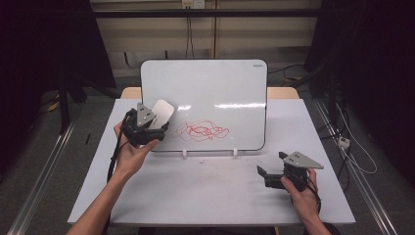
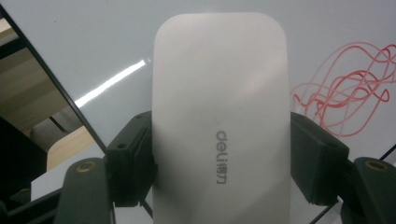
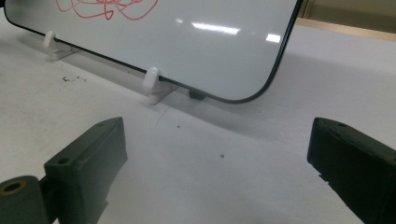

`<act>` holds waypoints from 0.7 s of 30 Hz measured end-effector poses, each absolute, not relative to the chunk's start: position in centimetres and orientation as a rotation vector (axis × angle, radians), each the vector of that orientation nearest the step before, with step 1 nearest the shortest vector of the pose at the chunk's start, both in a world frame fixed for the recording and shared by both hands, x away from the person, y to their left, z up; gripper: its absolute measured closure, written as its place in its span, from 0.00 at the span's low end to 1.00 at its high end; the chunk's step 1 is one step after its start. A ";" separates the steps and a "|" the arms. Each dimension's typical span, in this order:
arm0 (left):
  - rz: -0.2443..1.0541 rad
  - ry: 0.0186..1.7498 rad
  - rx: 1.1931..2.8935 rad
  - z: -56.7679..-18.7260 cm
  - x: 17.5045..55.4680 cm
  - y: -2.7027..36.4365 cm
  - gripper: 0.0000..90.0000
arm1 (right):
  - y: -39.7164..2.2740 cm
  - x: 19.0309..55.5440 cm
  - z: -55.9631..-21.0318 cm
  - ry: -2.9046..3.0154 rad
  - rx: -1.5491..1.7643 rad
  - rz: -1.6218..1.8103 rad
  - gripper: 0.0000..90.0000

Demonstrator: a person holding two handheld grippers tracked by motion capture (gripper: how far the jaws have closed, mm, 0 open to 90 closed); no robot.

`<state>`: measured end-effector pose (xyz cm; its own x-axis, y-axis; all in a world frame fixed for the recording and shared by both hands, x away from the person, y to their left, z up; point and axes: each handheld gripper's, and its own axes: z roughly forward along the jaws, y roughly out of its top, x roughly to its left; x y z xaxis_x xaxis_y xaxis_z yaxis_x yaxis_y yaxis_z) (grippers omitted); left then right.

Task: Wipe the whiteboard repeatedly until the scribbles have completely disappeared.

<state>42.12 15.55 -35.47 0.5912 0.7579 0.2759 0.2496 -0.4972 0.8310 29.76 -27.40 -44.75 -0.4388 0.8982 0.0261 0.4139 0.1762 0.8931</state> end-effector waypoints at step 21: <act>0.869 0.774 2.091 -37.2 42.8 13.7 0.34 | -27.4 29.8 -44.8 1.941 1.233 1.213 0.05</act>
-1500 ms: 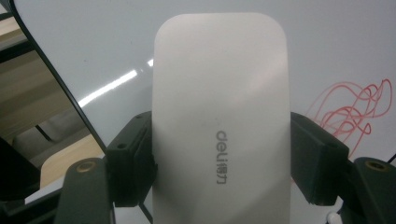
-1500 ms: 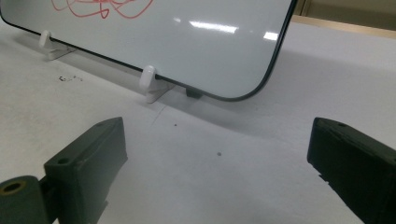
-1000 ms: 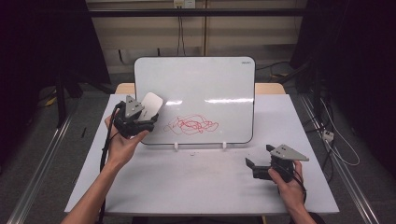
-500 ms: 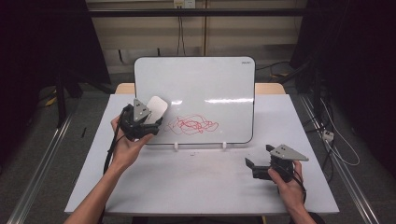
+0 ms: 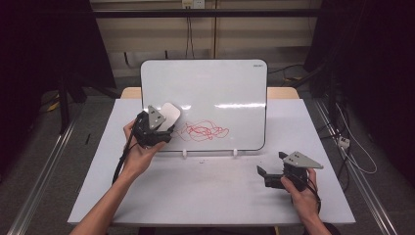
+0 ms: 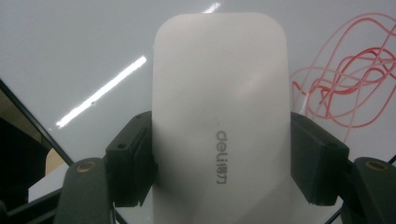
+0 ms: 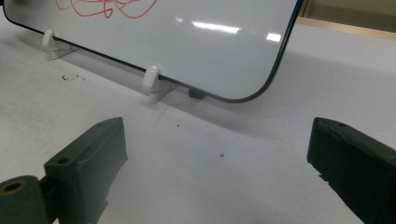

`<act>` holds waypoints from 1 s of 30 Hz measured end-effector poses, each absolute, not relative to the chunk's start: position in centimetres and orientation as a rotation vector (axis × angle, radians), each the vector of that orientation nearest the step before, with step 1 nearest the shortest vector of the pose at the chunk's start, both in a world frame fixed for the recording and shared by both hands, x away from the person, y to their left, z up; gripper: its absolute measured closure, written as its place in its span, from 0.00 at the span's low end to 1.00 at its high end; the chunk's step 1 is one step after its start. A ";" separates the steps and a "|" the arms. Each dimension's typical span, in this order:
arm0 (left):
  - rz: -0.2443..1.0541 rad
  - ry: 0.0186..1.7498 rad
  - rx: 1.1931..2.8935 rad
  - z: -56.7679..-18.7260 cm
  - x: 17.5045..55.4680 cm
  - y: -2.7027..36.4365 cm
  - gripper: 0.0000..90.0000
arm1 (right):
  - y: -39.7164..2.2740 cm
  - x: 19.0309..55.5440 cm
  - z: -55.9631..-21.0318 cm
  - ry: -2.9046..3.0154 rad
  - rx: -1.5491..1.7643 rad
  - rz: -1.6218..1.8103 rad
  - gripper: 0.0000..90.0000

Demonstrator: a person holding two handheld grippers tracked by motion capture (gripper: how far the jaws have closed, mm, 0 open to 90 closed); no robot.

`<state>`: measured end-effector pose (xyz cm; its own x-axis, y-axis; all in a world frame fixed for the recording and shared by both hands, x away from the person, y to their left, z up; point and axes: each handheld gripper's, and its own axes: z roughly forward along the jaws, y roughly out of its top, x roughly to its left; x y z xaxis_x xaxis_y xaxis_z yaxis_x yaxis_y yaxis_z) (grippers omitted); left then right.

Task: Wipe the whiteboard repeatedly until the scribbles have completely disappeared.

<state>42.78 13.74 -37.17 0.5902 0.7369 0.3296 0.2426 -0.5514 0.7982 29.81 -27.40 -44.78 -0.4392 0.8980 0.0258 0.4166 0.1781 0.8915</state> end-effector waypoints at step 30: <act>0.967 0.743 2.154 -38.1 42.5 12.5 0.33 | -27.4 29.8 -44.8 1.943 1.228 1.216 0.05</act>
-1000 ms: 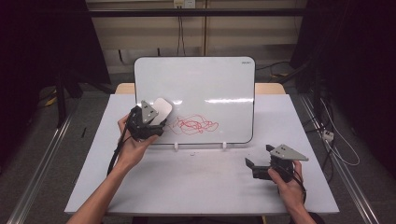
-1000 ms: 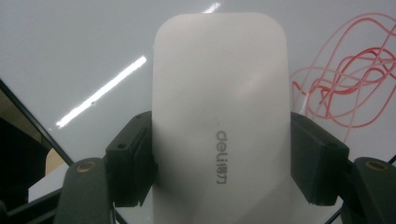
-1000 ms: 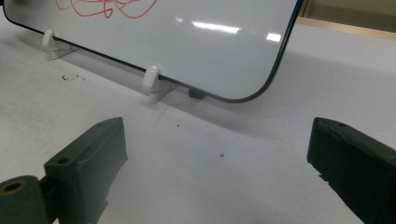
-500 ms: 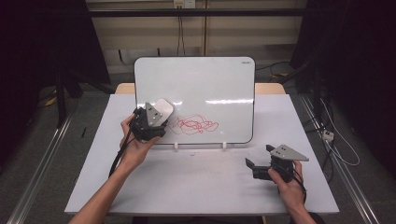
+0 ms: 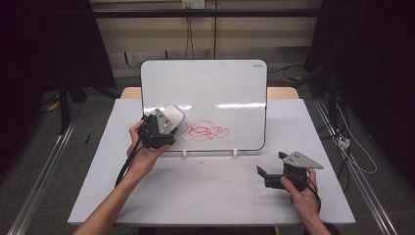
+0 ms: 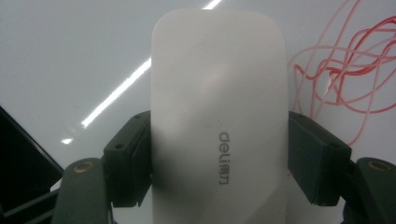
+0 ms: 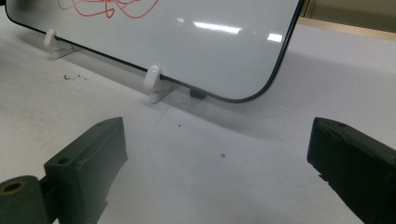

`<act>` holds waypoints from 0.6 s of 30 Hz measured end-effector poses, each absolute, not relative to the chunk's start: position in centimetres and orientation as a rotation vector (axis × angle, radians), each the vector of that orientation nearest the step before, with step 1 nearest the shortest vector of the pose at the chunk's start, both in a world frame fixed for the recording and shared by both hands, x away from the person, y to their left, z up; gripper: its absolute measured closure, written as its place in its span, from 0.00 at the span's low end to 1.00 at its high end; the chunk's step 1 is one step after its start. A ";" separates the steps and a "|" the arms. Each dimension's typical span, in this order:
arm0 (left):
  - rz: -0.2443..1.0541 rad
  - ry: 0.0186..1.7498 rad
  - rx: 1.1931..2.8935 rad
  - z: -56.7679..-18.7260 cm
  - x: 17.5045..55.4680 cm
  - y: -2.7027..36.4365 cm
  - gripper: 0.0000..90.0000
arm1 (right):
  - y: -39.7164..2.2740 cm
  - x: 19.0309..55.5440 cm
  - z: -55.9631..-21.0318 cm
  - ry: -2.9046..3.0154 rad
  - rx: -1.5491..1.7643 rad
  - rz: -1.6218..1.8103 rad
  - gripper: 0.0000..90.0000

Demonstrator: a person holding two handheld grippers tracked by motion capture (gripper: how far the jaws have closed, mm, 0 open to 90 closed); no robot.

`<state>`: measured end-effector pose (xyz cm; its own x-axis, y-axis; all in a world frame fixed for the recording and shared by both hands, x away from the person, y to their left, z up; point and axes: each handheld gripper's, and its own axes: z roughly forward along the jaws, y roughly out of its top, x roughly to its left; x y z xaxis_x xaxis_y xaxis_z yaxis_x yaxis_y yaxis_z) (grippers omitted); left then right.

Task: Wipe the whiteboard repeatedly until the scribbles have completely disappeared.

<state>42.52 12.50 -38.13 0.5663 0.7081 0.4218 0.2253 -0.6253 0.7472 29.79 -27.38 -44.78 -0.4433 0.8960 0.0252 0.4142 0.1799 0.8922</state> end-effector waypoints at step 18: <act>0.979 0.726 2.189 -37.9 42.4 12.0 0.34 | -27.2 29.9 -44.8 1.946 1.226 1.211 0.05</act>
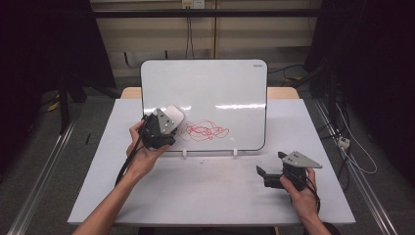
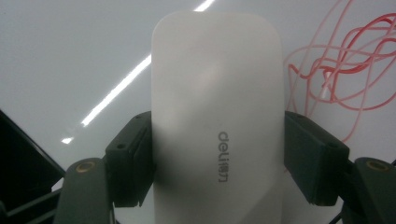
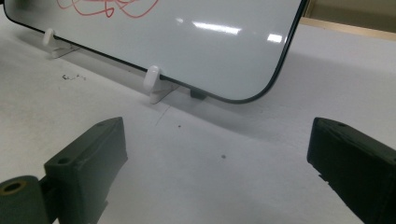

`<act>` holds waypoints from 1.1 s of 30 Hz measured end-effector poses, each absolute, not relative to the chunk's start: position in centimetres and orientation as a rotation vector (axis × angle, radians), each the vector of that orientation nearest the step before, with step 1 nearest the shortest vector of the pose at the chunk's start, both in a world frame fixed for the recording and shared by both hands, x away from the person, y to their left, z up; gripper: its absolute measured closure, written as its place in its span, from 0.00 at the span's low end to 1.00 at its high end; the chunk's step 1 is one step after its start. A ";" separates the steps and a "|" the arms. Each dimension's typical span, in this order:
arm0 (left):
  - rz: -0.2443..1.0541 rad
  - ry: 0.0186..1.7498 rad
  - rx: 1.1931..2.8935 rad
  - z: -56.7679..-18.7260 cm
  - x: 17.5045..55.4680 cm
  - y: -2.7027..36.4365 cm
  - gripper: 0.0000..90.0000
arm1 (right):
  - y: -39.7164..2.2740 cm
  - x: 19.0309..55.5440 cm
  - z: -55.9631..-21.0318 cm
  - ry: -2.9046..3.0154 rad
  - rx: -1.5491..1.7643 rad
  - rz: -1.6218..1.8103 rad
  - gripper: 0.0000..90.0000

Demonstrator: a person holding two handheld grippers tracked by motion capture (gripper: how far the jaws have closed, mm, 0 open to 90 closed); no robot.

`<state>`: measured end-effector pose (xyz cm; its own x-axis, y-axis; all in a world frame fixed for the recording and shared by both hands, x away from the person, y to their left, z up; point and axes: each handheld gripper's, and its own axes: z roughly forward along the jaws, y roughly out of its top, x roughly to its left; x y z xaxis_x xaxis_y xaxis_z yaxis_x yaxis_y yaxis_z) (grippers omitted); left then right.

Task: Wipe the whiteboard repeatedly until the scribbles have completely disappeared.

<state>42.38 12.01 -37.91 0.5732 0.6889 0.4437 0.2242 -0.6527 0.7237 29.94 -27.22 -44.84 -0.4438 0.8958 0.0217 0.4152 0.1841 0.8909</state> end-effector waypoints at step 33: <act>0.987 0.600 2.289 -39.5 40.8 8.9 0.34 | -27.2 29.9 -44.8 1.948 1.222 1.216 0.05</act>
